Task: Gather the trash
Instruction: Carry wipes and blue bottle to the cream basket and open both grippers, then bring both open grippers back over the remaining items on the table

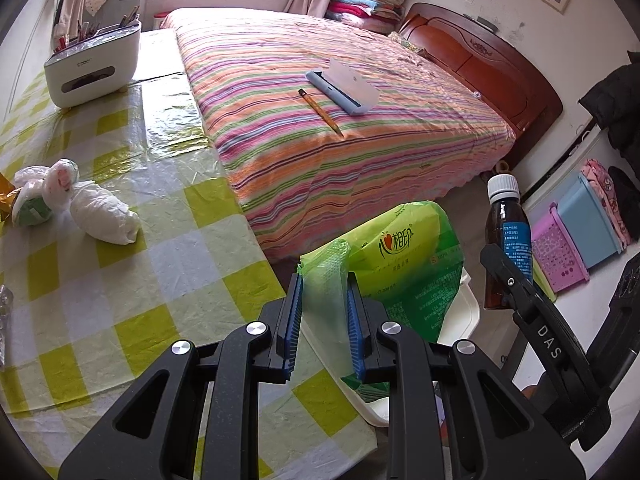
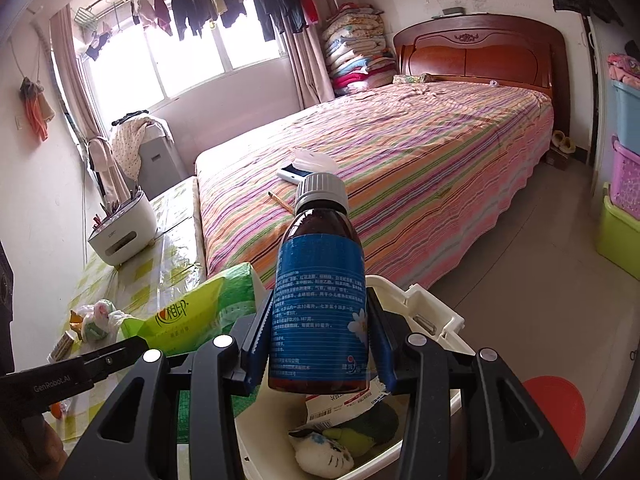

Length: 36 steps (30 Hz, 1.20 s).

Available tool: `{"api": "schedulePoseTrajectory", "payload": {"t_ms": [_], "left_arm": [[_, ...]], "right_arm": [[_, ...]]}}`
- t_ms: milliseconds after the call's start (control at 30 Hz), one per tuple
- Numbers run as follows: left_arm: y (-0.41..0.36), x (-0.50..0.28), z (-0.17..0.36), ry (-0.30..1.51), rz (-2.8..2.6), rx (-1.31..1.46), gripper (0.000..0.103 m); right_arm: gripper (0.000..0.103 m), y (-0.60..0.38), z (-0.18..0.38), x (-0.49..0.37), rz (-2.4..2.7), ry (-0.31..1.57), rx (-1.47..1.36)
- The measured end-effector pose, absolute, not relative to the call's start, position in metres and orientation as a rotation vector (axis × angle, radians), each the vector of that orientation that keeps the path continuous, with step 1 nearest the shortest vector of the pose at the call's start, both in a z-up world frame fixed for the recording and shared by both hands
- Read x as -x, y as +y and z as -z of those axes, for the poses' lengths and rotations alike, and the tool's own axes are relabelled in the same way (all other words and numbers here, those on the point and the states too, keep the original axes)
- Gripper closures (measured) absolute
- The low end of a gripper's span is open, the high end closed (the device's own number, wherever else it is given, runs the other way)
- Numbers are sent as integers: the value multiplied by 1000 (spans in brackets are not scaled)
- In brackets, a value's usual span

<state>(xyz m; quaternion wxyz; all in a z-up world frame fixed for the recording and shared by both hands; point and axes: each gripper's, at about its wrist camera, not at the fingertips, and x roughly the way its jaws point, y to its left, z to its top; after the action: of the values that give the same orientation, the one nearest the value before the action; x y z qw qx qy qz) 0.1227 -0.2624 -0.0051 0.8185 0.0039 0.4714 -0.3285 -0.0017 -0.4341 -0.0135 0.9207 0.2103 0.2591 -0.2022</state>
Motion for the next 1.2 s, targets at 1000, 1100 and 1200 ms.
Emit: {"api": "schedulePoseTrajectory", "payload": {"t_ms": [1000,1100,1200], "left_arm": [[-216,-135,-7,931,624,19,39],[-203,-137,-11,910,594,6,32],[-186,-142,-17,876,553,-17,32]], "right_arm": [[60,-426,6,-1,406,505,-422],[58,-419,5,-5,391,503,-408],[42,-404,2,-12,342,500,-369]]}}
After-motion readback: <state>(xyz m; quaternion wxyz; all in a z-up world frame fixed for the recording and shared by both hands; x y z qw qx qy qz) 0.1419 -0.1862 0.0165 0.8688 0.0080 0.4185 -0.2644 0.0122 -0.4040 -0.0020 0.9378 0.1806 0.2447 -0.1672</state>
